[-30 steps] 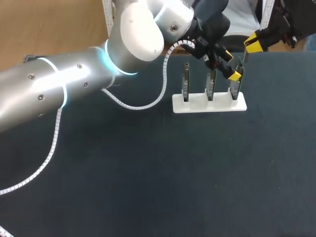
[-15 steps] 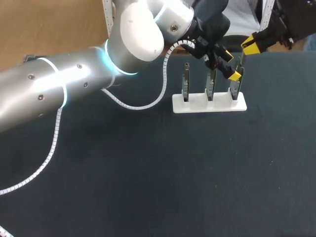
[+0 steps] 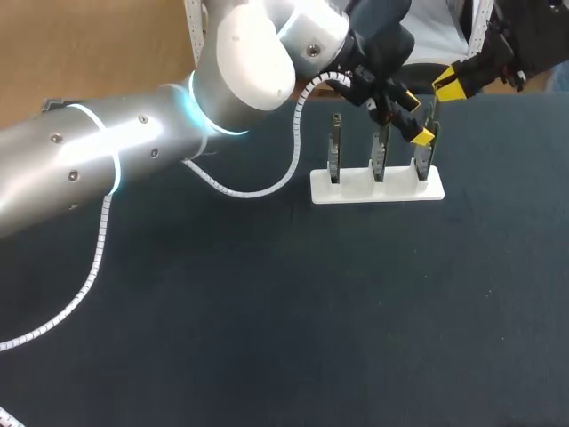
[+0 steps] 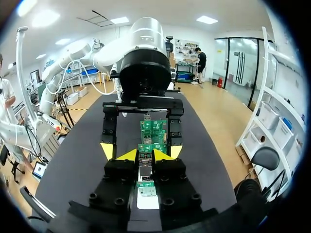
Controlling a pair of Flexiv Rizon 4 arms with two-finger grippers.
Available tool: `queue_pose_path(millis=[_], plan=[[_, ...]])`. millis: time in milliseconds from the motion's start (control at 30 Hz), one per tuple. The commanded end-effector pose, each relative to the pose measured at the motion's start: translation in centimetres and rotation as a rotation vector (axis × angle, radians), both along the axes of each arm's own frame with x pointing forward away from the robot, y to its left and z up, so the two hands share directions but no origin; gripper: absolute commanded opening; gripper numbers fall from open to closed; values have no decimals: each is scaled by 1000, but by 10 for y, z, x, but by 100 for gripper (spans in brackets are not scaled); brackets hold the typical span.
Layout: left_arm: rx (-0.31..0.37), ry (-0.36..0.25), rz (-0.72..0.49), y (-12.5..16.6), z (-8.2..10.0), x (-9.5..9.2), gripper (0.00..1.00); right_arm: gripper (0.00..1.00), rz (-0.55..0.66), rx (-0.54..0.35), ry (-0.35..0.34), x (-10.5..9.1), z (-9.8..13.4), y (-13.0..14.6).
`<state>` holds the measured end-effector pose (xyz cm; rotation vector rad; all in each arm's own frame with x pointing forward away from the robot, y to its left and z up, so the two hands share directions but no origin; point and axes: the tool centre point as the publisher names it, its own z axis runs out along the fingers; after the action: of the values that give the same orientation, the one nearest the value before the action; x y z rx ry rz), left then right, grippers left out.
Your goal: Pick up the optical module with the left hand, and insert it into the network port with the right hand.
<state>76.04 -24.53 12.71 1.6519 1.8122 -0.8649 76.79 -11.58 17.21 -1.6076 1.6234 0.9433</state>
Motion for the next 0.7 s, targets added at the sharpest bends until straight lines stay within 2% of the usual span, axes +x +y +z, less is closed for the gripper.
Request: queue_pose_path(millis=[33,300,700], plan=[[2,0,1,0,0,0,100,0,2,-5,0,1,-3,0],[2,0,1,0,0,0,100,0,8,-4,-32,3,4,-4],[2,0,1,0,0,0,100,0,13,6,-31,3,4,-2]])
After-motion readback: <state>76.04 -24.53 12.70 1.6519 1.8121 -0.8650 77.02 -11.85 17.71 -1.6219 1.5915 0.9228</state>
